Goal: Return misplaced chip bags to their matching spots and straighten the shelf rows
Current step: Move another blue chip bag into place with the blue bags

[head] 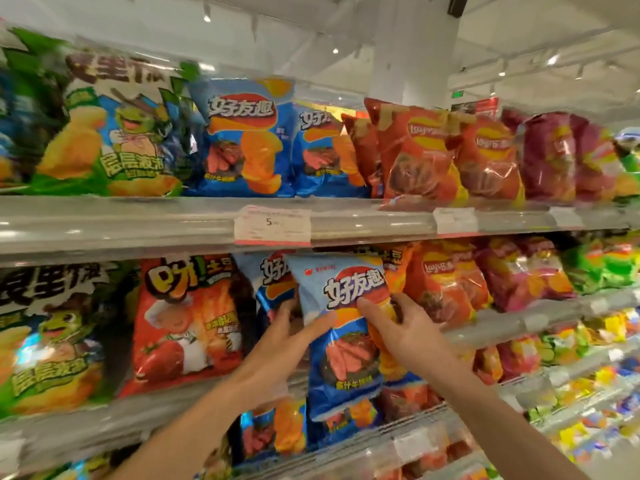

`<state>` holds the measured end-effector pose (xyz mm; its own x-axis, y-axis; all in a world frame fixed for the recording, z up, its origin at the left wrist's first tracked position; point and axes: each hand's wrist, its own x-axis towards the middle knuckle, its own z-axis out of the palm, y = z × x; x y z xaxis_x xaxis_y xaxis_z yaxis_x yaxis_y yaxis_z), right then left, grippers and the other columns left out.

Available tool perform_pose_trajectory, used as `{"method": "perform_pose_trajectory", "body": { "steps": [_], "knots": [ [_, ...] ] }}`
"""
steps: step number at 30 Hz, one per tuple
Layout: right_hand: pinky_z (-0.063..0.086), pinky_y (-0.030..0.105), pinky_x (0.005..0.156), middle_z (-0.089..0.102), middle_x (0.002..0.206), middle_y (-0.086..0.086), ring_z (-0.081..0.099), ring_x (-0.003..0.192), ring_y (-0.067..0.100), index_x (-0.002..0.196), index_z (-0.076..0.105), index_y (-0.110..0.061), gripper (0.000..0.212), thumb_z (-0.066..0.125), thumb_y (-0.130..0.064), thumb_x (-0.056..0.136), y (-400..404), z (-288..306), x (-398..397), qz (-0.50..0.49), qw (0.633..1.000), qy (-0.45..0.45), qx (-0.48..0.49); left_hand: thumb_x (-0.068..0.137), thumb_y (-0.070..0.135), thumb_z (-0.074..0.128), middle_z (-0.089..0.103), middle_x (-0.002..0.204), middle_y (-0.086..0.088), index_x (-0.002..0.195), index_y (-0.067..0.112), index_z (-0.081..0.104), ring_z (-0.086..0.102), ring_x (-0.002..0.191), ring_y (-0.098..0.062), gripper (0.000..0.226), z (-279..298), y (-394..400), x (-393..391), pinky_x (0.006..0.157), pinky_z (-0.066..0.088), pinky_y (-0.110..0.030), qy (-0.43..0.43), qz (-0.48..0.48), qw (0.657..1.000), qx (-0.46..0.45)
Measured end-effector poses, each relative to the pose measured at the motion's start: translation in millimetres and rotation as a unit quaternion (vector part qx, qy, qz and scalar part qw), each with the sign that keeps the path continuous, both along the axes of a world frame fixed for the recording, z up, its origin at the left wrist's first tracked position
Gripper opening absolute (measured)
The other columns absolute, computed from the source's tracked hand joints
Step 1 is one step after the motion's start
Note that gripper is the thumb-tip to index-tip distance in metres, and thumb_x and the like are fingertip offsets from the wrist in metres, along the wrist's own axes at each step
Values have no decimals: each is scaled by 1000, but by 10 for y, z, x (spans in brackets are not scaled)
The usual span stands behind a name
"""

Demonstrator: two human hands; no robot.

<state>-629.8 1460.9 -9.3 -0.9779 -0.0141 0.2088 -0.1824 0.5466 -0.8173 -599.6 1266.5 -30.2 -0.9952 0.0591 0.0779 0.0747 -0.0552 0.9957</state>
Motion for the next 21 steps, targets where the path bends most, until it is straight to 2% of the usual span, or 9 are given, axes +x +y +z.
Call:
{"method": "perform_pose_trajectory", "body": {
  "steps": [2,4,7,10,12,14,16,18,21],
  "knots": [
    [42,31,96,55,139,-2,54,127,24,148,40,-18,92,54,-77,79,40,4,-194,34,999,5,1,66,52,77,70,112,19,129,42,46,70,98,-3,71,-28,64,-41,86,58,-36,-2,45,998,-33],
    [50,37,95,66,126,-2,62,114,21,138,50,-22,91,53,-85,73,112,20,-336,92,996,-13,0,65,52,79,66,116,24,123,51,47,67,107,-5,66,-18,134,-43,96,54,-43,-3,95,994,-46],
    [55,41,84,72,94,-8,68,89,16,114,58,-30,60,53,-79,80,324,98,-492,130,991,28,0,61,61,83,56,129,27,131,52,42,57,120,-7,82,-11,238,-38,106,46,-42,-18,169,984,-56],
    [54,41,81,67,90,-9,66,88,18,113,54,-28,53,50,-74,85,666,153,-711,73,993,80,58,80,38,77,66,108,25,105,52,50,62,101,1,40,-47,300,-38,94,50,-38,-5,229,972,-59],
    [51,37,72,66,77,-6,67,81,21,109,54,-21,57,47,-74,87,822,80,-876,54,990,73,110,84,30,73,69,101,22,100,52,49,65,92,3,37,-58,330,-7,85,53,-34,3,260,963,-66],
    [50,37,69,66,70,-3,68,79,24,112,53,-16,64,47,-75,86,828,-33,-1007,70,990,27,121,85,30,73,69,104,19,107,51,49,67,88,3,39,-65,324,44,73,53,-26,8,283,957,-69],
    [52,43,87,71,96,6,67,97,31,127,47,-12,76,50,-74,85,748,-95,-1067,82,993,-15,86,84,30,73,70,110,14,120,45,51,69,95,-6,44,-58,299,89,71,53,-27,6,298,953,-57],
    [45,45,101,64,125,14,60,116,38,144,32,-9,89,53,-72,85,663,-126,-1088,77,995,-41,46,83,33,73,71,115,9,129,38,51,69,100,-10,51,-51,275,126,75,55,-31,8,301,952,-57],
    [41,45,103,55,138,19,55,123,42,153,9,-8,106,57,-70,84,556,-174,-1078,71,996,-58,17,84,30,72,71,113,12,128,35,53,70,97,-5,48,-67,239,171,73,56,-25,23,298,953,-56]
  ]
}}
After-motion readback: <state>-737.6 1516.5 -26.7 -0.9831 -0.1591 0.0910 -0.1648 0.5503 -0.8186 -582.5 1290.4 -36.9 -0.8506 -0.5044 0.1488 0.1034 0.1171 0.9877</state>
